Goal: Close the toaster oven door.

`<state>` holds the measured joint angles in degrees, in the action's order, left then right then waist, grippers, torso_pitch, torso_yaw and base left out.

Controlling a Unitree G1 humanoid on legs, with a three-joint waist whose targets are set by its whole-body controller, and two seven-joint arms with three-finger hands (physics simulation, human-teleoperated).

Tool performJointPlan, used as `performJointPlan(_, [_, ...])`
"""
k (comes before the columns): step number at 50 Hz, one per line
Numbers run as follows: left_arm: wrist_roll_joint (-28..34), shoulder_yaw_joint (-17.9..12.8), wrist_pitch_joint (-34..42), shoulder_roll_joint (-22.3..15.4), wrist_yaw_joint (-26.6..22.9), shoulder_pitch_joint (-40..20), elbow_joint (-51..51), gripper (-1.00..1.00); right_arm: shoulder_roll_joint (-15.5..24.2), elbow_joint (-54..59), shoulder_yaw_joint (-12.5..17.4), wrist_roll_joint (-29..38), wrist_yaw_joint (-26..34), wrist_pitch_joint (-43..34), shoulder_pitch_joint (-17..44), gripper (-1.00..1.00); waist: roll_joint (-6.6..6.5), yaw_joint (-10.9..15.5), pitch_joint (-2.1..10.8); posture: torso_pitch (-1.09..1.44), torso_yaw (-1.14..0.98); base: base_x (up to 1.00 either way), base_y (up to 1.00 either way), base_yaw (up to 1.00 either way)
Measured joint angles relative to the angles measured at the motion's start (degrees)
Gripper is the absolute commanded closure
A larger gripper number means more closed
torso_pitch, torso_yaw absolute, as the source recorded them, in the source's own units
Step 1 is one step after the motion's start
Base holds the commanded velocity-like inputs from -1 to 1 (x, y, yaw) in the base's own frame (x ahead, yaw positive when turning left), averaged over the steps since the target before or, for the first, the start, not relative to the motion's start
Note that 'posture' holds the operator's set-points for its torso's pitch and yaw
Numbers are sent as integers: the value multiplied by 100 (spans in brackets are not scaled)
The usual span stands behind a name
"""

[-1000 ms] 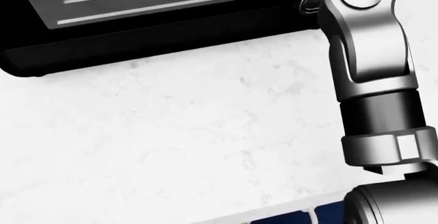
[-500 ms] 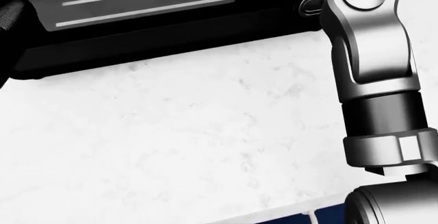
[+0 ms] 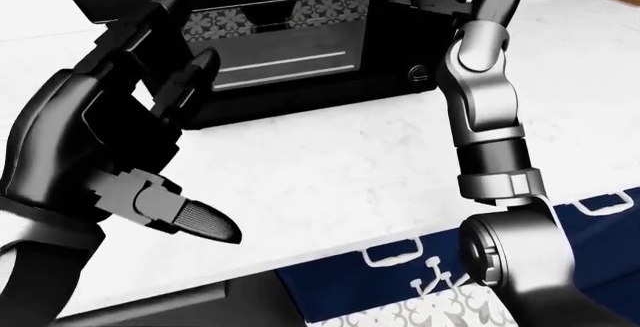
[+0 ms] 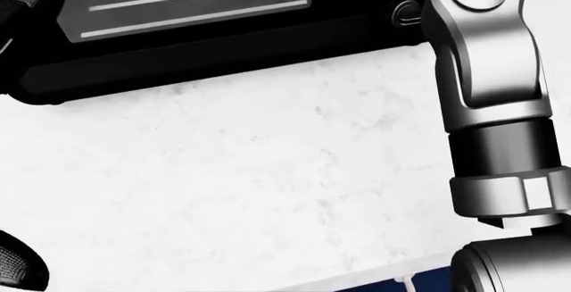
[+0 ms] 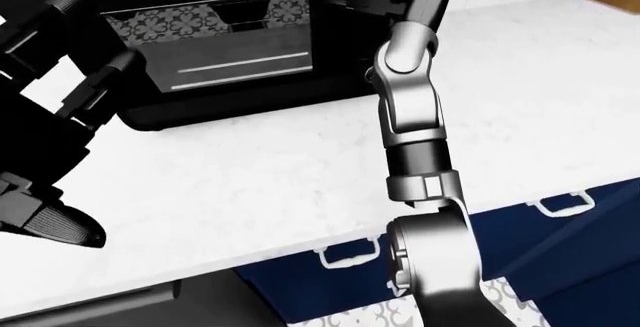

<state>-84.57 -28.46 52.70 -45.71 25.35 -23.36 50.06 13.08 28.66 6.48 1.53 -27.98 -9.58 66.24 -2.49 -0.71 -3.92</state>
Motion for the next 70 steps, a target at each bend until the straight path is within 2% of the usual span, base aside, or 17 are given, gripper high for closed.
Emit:
performJointPlan(9, [376,197,146,-3,-235,-472,-469,-100,11,7,0,74,-45,14,-14,-100,8,2,6,0,0,0,0,0])
performJointPlan(21, [448,270,311,-15,-393,-630,-591,-100,34,63,7,66,-46,-32,45,-100,1,-5,-1,0,0,0,0,0])
performJointPlan(24, [556,380,337,29,-478,-724,-654,-100,48,89,16,62,-43,-53,77,-100,0,-1,-3,0,0,0,0,0])
performJointPlan(34, [1495,730,533,368,-1130,-1083,-1003,-100,57,-6,36,40,-86,-3,78,-100,44,15,23,0,0,0,0,0])
performJointPlan(59, [3297,938,555,794,-2656,-1645,-2032,-100,44,-34,24,65,-112,-15,49,-100,71,26,59,0,0,0,0,0])
performJointPlan(70, [3767,943,571,868,-3038,-1856,-2412,-100,48,-62,18,45,-97,-53,71,-100,98,30,64,0,0,0,0,0])
